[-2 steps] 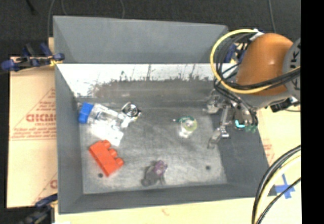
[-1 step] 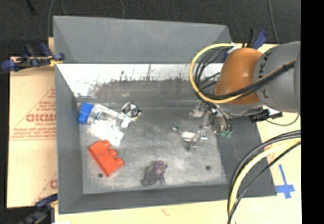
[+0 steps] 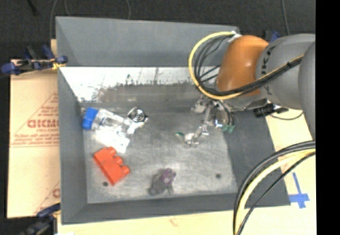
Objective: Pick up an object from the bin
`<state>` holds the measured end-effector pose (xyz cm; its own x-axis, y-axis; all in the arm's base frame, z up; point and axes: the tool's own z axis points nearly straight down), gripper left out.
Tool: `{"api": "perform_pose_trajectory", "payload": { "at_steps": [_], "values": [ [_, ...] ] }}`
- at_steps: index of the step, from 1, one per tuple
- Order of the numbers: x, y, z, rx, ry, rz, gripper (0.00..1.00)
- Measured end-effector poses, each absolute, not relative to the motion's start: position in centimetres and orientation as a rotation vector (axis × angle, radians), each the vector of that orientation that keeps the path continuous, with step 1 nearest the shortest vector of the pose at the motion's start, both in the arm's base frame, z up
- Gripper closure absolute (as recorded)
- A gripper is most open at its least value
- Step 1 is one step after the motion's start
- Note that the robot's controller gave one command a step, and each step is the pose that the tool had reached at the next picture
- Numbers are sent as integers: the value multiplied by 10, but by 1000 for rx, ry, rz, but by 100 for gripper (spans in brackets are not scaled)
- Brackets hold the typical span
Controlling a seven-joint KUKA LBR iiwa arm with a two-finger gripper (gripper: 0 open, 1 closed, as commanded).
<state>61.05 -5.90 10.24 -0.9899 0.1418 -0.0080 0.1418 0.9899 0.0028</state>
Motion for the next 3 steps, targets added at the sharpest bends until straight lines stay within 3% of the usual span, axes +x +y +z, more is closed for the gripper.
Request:
{"api": "perform_pose_trajectory", "payload": {
  "at_steps": [1, 3],
  "values": [
    [616, -66, 105, 329, 3118, 4, 0],
    [615, -69, 76, 493, 3096, 9, 0]
  ]
}}
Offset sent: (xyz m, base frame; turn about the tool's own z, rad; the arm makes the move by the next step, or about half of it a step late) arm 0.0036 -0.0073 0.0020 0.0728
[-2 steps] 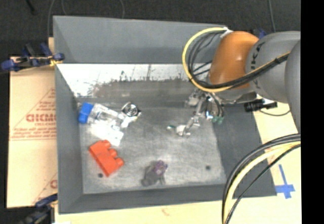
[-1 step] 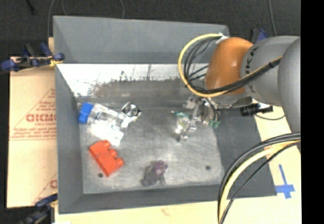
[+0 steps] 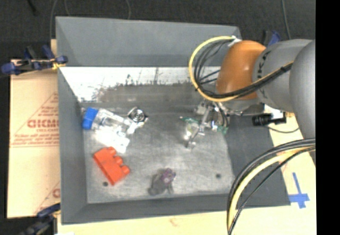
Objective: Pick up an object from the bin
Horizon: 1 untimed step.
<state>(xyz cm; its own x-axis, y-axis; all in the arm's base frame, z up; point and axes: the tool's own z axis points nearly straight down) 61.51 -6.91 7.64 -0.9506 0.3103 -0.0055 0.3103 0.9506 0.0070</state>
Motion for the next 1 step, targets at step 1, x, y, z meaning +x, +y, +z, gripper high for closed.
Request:
{"api": "perform_pose_trajectory", "payload": {
  "at_steps": [1],
  "values": [
    [616, -70, 79, 491, 3099, 7, 100]
  ]
}}
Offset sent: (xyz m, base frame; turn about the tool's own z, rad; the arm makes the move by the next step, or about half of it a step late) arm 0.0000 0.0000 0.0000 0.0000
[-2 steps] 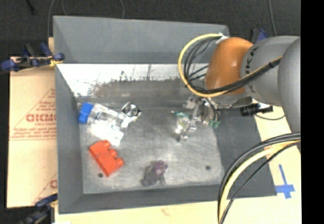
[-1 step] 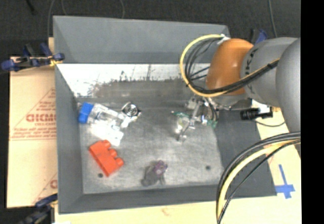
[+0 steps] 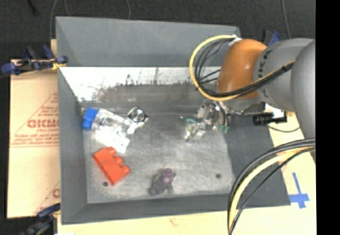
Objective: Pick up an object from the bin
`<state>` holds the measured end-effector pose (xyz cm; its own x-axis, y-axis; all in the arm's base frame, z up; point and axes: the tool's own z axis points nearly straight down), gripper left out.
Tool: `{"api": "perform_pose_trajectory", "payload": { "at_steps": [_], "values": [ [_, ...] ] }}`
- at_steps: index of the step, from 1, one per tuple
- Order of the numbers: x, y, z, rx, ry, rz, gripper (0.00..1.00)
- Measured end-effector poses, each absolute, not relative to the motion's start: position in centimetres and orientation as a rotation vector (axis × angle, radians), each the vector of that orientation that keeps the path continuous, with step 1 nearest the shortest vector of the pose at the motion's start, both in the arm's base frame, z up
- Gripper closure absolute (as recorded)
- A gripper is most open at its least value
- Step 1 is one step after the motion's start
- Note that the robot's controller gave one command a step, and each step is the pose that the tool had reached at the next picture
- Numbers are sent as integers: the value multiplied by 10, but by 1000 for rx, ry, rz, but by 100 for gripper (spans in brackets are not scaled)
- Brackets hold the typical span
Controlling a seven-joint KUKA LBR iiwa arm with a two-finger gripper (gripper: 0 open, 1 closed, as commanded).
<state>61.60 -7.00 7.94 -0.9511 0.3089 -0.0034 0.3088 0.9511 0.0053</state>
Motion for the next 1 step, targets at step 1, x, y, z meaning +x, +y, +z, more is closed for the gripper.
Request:
{"api": "perform_pose_trajectory", "payload": {
  "at_steps": [1],
  "values": [
    [619, -70, 179, 475, 3092, 4, 100]
  ]
}}
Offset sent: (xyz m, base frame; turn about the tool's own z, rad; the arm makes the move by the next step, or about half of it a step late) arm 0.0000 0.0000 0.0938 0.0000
